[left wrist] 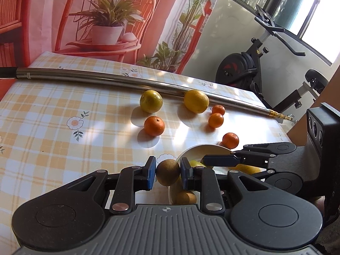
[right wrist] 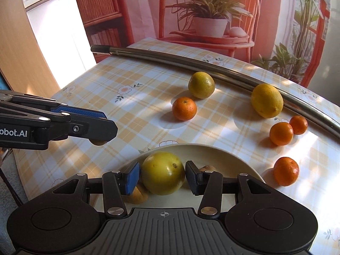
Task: Organize fruits
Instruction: 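Release the green grapefruit on the white plate with the right gripper while the left carries the kiwi there, then lower the kiwi onto the white plate and open the left gripper, then grasp a yellow grapefruit with the left gripper while the right grasps a mandarin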
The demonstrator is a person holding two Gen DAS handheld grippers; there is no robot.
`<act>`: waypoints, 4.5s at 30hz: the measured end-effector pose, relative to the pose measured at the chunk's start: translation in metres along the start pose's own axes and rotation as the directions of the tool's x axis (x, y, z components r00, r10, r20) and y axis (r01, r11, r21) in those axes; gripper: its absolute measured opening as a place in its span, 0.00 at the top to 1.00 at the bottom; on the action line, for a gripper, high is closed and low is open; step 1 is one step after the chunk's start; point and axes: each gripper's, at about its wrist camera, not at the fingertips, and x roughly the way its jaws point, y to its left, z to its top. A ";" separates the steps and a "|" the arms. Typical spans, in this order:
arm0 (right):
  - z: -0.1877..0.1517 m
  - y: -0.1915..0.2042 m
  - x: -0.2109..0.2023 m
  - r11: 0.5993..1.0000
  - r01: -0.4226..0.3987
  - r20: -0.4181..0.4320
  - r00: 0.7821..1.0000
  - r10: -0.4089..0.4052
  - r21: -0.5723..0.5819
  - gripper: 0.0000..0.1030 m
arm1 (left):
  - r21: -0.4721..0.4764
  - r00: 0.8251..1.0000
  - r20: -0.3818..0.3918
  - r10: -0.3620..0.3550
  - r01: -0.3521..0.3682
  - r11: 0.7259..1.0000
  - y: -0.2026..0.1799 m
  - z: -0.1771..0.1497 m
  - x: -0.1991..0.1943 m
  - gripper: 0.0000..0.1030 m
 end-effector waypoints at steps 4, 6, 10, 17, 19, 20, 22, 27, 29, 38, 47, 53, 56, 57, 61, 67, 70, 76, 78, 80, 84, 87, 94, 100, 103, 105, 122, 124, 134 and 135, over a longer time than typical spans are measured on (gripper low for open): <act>0.000 -0.011 -0.018 0.998 0.018 0.056 0.998 -0.020 0.052 0.58 | 0.023 1.000 -0.009 -0.016 0.016 1.000 -0.008 -0.005 -0.003 0.75; -0.002 -0.023 -0.032 0.993 0.033 0.094 0.995 -0.043 0.112 0.58 | 0.048 1.000 -0.024 -0.020 0.021 0.999 -0.014 -0.009 -0.003 0.75; -0.017 -0.046 -0.059 0.968 0.088 0.156 0.980 -0.126 0.234 0.57 | 0.075 0.998 -0.058 -0.030 0.034 0.997 -0.024 -0.018 0.001 0.75; -0.055 -0.070 -0.097 0.925 0.156 0.210 0.948 -0.239 0.346 0.57 | 0.153 0.994 -0.093 -0.050 0.064 0.986 -0.048 -0.024 0.006 0.75; -0.062 -0.078 -0.104 0.914 0.158 0.217 0.943 -0.252 0.374 0.57 | 0.174 0.992 -0.106 -0.068 0.085 0.981 -0.056 -0.025 0.010 0.75; -0.064 -0.081 -0.106 0.908 0.158 0.219 0.941 -0.258 0.388 0.57 | 0.179 0.990 -0.120 -0.079 0.100 0.979 -0.061 -0.026 0.013 0.75; -0.068 -0.086 -0.110 0.901 0.159 0.224 0.937 -0.266 0.404 0.57 | 0.185 0.982 -0.156 -0.106 0.134 0.974 -0.066 -0.029 0.022 0.75; -0.071 -0.093 -0.115 0.894 0.168 0.231 0.931 -0.283 0.416 0.57 | 0.194 0.944 -0.278 -0.176 0.235 0.953 -0.082 -0.041 0.053 0.75; -0.072 -0.093 -0.114 0.892 0.174 0.229 0.930 -0.288 0.416 0.57 | 0.197 0.931 -0.316 -0.181 0.251 0.948 -0.087 -0.046 0.064 0.75; -0.073 -0.097 -0.107 0.886 0.183 0.207 0.934 -0.292 0.426 0.57 | 0.192 0.896 -0.377 -0.235 0.324 0.926 -0.104 -0.054 0.086 0.75; -0.072 -0.098 -0.105 0.887 0.185 0.202 0.935 -0.292 0.424 0.57 | 0.201 0.895 -0.373 -0.245 0.336 0.920 -0.117 -0.052 0.093 0.74; -0.074 -0.100 -0.109 0.884 0.186 0.208 0.932 -0.297 0.430 0.57 | 0.173 0.908 -0.325 -0.265 0.333 0.927 -0.103 -0.042 0.078 0.49; -0.074 -0.101 -0.110 0.883 0.183 0.211 0.931 -0.297 0.431 0.57 | 0.171 0.926 -0.273 -0.261 0.314 0.934 -0.093 -0.034 0.065 0.50; -0.074 -0.101 -0.110 0.883 0.183 0.212 0.931 -0.297 0.432 0.57 | 0.170 0.932 -0.256 -0.257 0.305 0.937 -0.090 -0.030 0.062 0.50; -0.074 -0.103 -0.110 0.880 0.179 0.211 0.932 -0.295 0.441 0.57 | 0.160 0.958 -0.185 -0.219 0.249 0.955 -0.073 -0.016 0.047 0.50; -0.071 -0.108 -0.109 0.879 0.188 0.205 0.931 -0.301 0.439 0.57 | 0.108 0.986 -0.095 -0.140 0.150 0.983 -0.037 0.014 0.029 0.51; -0.067 -0.114 -0.109 0.879 0.195 0.210 0.927 -0.310 0.435 0.57 | 0.075 0.994 -0.043 -0.096 0.099 0.992 -0.018 0.031 0.020 0.51; -0.056 -0.124 -0.103 0.877 0.194 0.211 0.927 -0.311 0.440 0.57 | 0.088 1.000 0.027 0.009 -0.012 0.996 0.008 0.056 0.007 0.52; -0.053 -0.125 -0.098 0.878 0.195 0.206 0.928 -0.309 0.438 0.57 | 0.097 0.998 0.041 0.039 -0.043 0.994 0.014 0.061 0.006 0.52; -0.049 -0.126 -0.092 0.880 0.195 0.201 0.931 -0.304 0.432 0.57 | 0.097 0.997 0.046 0.056 -0.060 0.993 0.019 0.065 0.006 0.52; -0.042 -0.128 -0.078 0.885 0.194 0.181 0.939 -0.293 0.424 0.57 | 0.097 0.997 0.027 0.069 -0.071 0.993 0.027 0.070 0.016 0.53; -0.037 -0.129 -0.067 0.889 0.192 0.169 0.944 -0.282 0.415 0.57 | 0.109 0.998 -0.001 0.069 -0.068 0.992 0.029 0.068 0.029 0.53; -0.032 -0.143 -0.045 0.888 0.157 0.145 0.960 -0.240 0.432 0.57 | 0.097 0.998 -0.027 0.049 -0.046 0.994 0.028 0.063 0.053 0.53; -0.030 -0.152 -0.028 0.888 0.129 0.111 0.974 -0.197 0.441 0.57 | 0.096 0.998 -0.043 0.045 -0.041 0.995 0.027 0.068 0.064 0.53; -0.028 -0.153 -0.023 0.884 0.133 0.101 0.975 -0.198 0.448 0.57 | 0.088 0.998 -0.048 0.042 -0.038 0.995 0.026 0.074 0.070 0.53; -0.027 -0.153 -0.019 0.883 0.133 0.097 0.976 -0.196 0.450 0.57 | 0.093 0.998 -0.046 0.045 -0.040 0.995 0.024 0.077 0.074 0.53; -0.030 -0.159 -0.007 0.874 0.119 0.079 0.981 -0.176 0.472 0.65 | 0.081 0.996 -0.033 0.082 -0.079 0.994 0.020 0.087 0.119 0.49; -0.030 -0.160 -0.007 0.870 0.118 0.077 0.981 -0.176 0.479 0.66 | 0.083 0.996 -0.025 0.083 -0.081 0.993 0.019 0.089 0.123 0.49; -0.032 -0.160 -0.005 0.857 0.111 0.079 0.982 -0.173 0.503 0.66 | 0.081 0.992 -0.084 0.099 -0.092 0.992 0.016 0.090 0.155 0.46; -0.032 -0.160 -0.005 0.856 0.110 0.079 0.982 -0.173 0.505 0.66 | 0.084 0.991 -0.087 0.100 -0.092 0.992 0.015 0.090 0.158 0.46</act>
